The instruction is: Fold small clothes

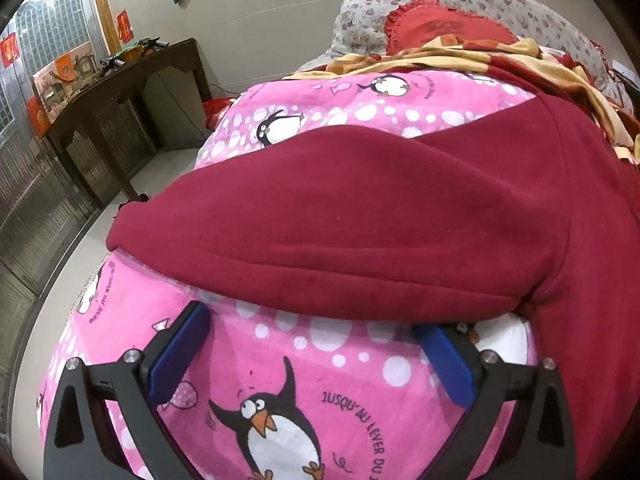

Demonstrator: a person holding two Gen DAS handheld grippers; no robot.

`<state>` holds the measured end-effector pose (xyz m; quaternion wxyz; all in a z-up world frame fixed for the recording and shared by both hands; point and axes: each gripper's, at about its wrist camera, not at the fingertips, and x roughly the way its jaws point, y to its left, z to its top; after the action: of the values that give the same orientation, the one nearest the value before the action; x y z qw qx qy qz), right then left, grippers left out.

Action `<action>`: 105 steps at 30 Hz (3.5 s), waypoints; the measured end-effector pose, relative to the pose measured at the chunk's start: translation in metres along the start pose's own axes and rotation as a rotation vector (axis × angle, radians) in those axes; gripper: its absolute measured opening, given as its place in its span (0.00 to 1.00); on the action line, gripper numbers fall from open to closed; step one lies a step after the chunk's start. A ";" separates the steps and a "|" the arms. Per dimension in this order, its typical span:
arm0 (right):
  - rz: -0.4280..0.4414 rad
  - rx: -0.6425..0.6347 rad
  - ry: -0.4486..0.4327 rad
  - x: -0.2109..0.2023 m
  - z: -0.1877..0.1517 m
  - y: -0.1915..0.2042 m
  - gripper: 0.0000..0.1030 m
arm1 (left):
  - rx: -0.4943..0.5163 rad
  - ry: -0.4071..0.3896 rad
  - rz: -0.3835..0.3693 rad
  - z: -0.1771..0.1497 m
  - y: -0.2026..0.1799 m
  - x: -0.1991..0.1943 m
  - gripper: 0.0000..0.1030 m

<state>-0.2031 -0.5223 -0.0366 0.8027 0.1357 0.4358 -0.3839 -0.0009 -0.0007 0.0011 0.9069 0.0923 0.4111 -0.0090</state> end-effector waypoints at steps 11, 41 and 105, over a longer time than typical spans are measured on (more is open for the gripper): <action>0.001 0.000 0.002 0.000 0.000 0.000 1.00 | 0.001 0.001 0.001 0.000 0.002 -0.001 1.00; 0.004 -0.001 0.001 0.000 0.000 0.000 1.00 | -0.002 0.003 -0.003 0.000 0.004 -0.002 1.00; 0.076 -0.362 -0.152 -0.255 -0.053 0.115 0.87 | 0.145 -0.098 -0.357 -0.028 -0.058 -0.209 1.00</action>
<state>-0.2330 -0.2894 0.1242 0.8584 -0.0241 0.4306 -0.2779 -0.1655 -0.0653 0.1299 0.9008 0.0826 0.3745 -0.2037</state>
